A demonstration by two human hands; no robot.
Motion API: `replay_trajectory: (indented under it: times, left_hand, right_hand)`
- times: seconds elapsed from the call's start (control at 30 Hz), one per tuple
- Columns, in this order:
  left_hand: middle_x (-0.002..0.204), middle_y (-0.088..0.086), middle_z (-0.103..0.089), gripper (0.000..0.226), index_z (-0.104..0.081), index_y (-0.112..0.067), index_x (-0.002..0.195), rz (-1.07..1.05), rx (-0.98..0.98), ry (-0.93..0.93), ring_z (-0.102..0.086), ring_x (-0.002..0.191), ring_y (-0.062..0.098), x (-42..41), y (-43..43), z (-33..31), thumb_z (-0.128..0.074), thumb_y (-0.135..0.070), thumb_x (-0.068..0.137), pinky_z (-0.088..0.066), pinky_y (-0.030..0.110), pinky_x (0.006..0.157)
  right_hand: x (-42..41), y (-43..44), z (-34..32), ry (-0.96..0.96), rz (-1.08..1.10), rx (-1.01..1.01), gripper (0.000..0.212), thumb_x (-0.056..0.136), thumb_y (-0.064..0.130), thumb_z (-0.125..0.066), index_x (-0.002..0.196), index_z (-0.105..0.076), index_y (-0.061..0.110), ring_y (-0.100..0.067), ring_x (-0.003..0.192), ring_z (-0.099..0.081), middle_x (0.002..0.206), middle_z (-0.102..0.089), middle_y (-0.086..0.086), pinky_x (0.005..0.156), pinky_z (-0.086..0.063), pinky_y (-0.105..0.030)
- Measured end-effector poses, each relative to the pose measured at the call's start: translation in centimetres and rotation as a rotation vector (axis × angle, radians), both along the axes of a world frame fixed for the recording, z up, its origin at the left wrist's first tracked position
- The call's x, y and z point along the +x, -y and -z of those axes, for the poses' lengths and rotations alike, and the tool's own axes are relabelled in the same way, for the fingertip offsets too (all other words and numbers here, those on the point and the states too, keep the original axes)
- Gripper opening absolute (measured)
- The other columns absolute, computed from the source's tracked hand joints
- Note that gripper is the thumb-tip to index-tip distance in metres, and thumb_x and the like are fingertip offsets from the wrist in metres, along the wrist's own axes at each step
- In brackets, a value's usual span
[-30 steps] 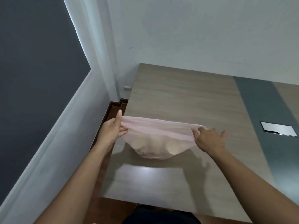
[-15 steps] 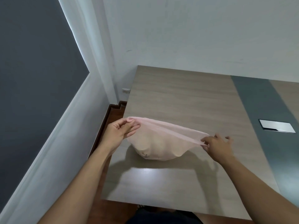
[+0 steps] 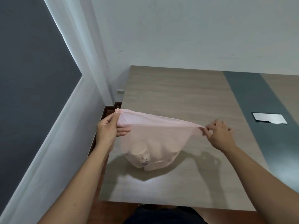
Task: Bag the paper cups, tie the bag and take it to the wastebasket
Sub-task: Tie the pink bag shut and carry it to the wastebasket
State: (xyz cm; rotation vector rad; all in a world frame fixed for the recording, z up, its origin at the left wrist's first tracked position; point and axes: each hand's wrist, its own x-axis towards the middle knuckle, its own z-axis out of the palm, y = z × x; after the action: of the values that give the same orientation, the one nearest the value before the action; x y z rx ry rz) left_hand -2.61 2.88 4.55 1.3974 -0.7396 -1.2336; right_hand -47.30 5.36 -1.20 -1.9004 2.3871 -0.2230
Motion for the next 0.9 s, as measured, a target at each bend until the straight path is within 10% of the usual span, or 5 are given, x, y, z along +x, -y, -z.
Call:
replay_trajectory:
  times: [0.13, 0.27, 0.67, 0.8, 0.9]
  left_hand:
    - [0.064, 0.002, -0.076, 0.033, -0.081, -0.016, 0.119, -0.105, -0.043, 0.040, -0.055, 0.037, 0.013, 0.0, 0.9, 0.9, -0.069, -0.045, 0.108, -0.045, 0.020, 0.041]
    - [0.076, 0.013, -0.057, 0.027, -0.086, -0.018, 0.119, -0.065, -0.109, 0.038, -0.040, 0.042, 0.010, 0.8, 1.3, 1.5, -0.075, -0.039, 0.105, -0.041, 0.022, 0.046]
    - [0.092, -0.005, -0.073, 0.031, -0.073, -0.017, 0.102, -0.097, -0.112, 0.197, -0.061, 0.082, 0.008, 0.6, 2.1, 1.7, -0.059, -0.041, 0.114, -0.050, 0.035, 0.082]
    - [0.121, 0.008, -0.082, 0.032, -0.063, -0.012, 0.107, -0.009, -0.130, 0.044, -0.073, 0.117, 0.022, -0.5, 2.7, 1.0, -0.040, -0.032, 0.118, -0.051, 0.042, 0.111]
    - [0.110, 0.018, -0.084, 0.054, -0.068, 0.008, 0.116, 0.017, -0.127, -0.221, -0.077, 0.119, 0.034, -1.3, 3.2, 0.4, -0.030, -0.031, 0.120, -0.054, 0.046, 0.116]
  right_hand:
    - [-0.8, 0.1, -0.9, 0.102, 0.026, 0.040, 0.049, 0.105, 0.070, -0.050, 0.079, -0.073, 0.036, -0.019, 0.111, -0.056, 0.116, -0.058, 0.008, 0.103, -0.037, -0.052]
    - [-0.5, -0.5, -2.8, 0.422, 0.009, -0.023, 0.053, 0.105, 0.065, -0.049, 0.076, -0.068, 0.024, -0.020, 0.080, -0.071, 0.083, -0.077, 0.003, 0.071, -0.047, -0.033]
    - [-0.4, -1.3, -5.1, 0.719, 0.110, -0.138, 0.036, 0.114, 0.042, -0.053, 0.093, -0.066, 0.015, 0.015, 0.081, -0.072, 0.093, -0.080, 0.003, 0.076, -0.050, -0.030]
    - [1.1, 0.2, -6.2, 1.300, 0.257, -0.198, 0.038, 0.118, 0.038, -0.046, 0.087, -0.060, 0.021, 0.000, 0.099, -0.074, 0.096, -0.082, 0.015, 0.109, -0.052, -0.041]
    - [2.9, 1.1, -7.9, 1.867, 0.313, -0.258, 0.042, 0.119, 0.036, -0.038, 0.111, -0.066, 0.005, -0.026, 0.126, -0.074, 0.126, -0.082, -0.013, 0.118, -0.050, -0.049]
